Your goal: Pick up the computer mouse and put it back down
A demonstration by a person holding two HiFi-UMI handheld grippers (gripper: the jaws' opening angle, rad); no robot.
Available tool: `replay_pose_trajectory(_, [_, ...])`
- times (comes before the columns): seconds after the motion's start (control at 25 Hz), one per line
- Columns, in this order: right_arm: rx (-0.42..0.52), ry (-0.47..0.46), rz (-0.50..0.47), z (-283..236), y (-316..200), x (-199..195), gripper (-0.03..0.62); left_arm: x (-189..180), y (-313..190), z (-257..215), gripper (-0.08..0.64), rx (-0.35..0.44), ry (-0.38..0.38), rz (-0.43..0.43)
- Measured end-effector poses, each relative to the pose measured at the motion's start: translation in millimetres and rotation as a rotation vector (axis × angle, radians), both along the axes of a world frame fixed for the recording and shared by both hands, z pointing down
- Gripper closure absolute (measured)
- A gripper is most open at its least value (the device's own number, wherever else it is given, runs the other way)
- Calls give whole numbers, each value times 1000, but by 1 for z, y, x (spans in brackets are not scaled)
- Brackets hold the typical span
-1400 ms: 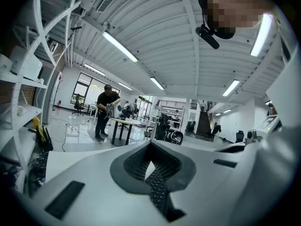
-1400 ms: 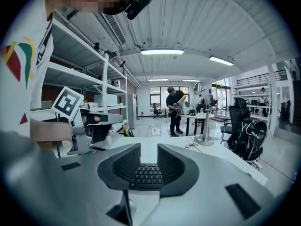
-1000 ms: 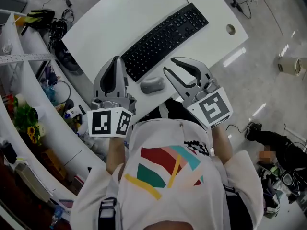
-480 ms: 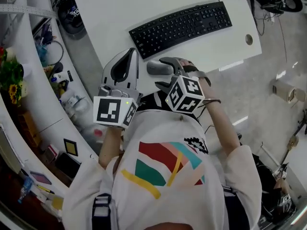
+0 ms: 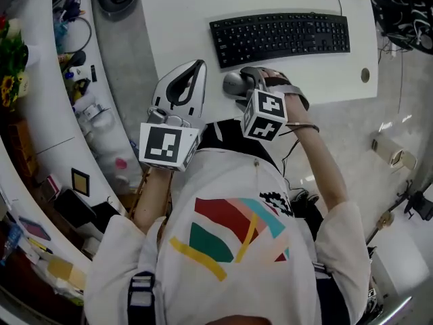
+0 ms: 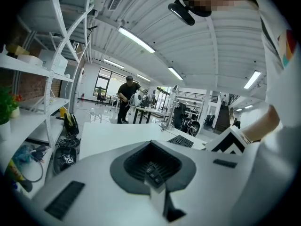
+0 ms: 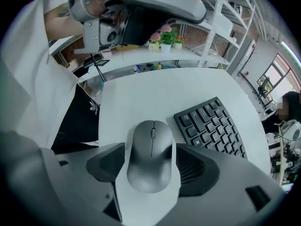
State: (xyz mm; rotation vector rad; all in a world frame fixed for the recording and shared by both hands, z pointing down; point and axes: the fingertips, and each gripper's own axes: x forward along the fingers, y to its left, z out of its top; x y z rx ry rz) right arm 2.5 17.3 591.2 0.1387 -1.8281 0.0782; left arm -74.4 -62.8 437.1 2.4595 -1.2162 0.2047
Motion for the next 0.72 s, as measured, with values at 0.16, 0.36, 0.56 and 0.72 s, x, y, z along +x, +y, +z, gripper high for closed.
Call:
replay_pose_trajectory(0.16, [-67, 68, -14, 8, -2, -2, 270, -4, -4, 8, 515, -18, 9, -18])
replay_pose_trajectory(0.36, [-109, 179, -6, 12, -5, -4, 270, -7, -11, 13, 515, -27, 24, -26])
replay_pose_trajectory(0.56, [-122, 194, -12, 11, -7, -4, 273, -7, -17, 9, 515, -22, 38, -19])
replay_pose_trajectory(0.72, [-122, 177, -37, 10, -11, -4, 301, -7, -20, 6, 515, -12, 44, -6])
